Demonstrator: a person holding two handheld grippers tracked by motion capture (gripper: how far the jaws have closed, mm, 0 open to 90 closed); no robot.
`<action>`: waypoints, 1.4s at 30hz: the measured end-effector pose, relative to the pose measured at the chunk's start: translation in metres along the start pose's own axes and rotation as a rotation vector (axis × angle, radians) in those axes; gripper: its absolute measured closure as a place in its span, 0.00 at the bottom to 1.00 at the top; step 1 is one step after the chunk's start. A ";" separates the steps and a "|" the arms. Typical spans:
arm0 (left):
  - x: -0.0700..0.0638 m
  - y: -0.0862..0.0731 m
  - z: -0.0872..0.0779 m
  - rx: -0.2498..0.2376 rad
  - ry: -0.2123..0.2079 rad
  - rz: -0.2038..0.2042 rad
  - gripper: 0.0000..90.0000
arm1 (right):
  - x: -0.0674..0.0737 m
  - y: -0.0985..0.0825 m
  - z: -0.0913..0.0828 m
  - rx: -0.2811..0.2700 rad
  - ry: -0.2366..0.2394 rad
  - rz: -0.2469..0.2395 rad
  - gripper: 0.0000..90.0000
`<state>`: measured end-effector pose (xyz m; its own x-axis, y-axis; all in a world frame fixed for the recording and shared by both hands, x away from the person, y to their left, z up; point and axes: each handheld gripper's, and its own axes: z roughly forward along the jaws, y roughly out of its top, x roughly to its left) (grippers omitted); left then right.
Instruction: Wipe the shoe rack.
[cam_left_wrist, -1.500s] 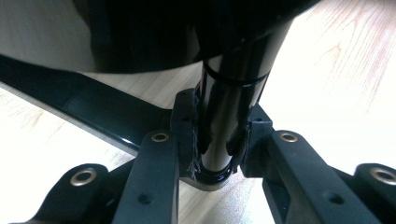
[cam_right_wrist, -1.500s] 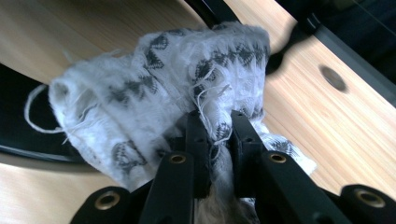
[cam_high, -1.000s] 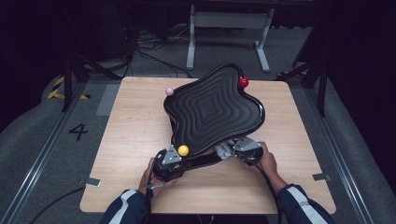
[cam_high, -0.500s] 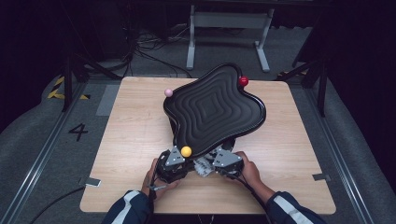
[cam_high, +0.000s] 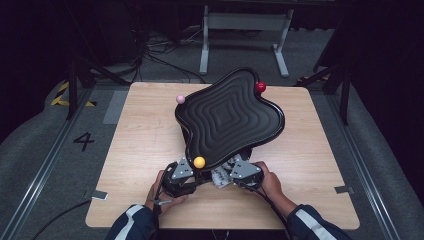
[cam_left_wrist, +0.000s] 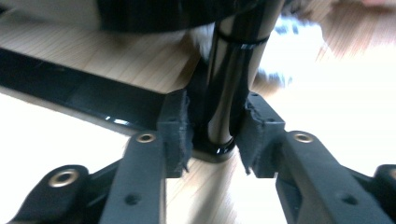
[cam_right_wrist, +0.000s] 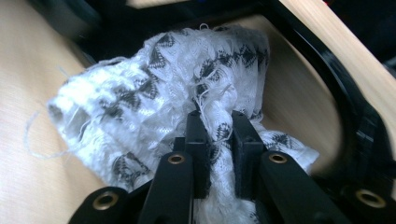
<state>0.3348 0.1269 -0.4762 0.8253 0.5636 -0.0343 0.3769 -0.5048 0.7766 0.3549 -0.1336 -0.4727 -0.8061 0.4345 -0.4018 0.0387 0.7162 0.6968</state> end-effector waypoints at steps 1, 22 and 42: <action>-0.001 0.000 0.000 -0.004 -0.003 0.000 0.75 | -0.003 -0.002 0.000 0.006 -0.012 0.000 0.89; -0.007 0.003 0.008 -0.017 0.007 0.014 0.82 | 0.023 0.021 0.008 -0.028 0.074 -0.051 0.89; -0.008 0.004 0.009 -0.016 0.006 0.015 0.82 | -0.031 -0.019 -0.003 0.056 -0.082 0.060 0.89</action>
<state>0.3338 0.1147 -0.4785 0.8282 0.5601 -0.0187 0.3577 -0.5026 0.7870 0.3775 -0.1623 -0.4720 -0.7504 0.5192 -0.4091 0.1206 0.7160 0.6876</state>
